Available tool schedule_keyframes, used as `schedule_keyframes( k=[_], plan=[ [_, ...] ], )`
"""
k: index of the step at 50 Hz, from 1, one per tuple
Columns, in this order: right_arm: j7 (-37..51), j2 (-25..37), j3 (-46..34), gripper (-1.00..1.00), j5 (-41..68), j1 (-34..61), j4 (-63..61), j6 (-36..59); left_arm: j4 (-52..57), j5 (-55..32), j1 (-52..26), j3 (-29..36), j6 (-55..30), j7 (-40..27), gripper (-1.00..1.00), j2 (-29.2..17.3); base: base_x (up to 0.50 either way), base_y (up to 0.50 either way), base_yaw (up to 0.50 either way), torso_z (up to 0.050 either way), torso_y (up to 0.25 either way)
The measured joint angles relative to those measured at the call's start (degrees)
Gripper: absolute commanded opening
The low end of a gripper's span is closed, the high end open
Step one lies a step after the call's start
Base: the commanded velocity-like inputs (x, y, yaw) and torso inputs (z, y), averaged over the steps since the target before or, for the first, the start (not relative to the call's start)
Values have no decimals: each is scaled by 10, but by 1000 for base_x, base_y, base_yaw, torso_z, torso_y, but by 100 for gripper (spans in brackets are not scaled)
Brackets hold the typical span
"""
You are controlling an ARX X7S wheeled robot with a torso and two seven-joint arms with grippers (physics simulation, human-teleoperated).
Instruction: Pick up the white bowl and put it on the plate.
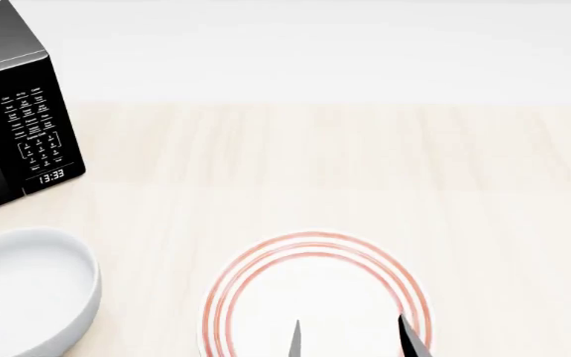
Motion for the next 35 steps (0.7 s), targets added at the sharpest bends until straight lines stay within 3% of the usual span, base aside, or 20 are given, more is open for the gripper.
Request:
schedule_keyframes(
  k=[17,35],
  plan=[
    [4,3,-3,100,0,1,0,-1,24,-21,10,-25,-15,-5,-100,6,0,0,0,0,0],
    [7,6,-5,100,1,1,2,-4,170,-108,3,-57,-108,-17,-100,26,0,0,0,0,0]
  ],
)
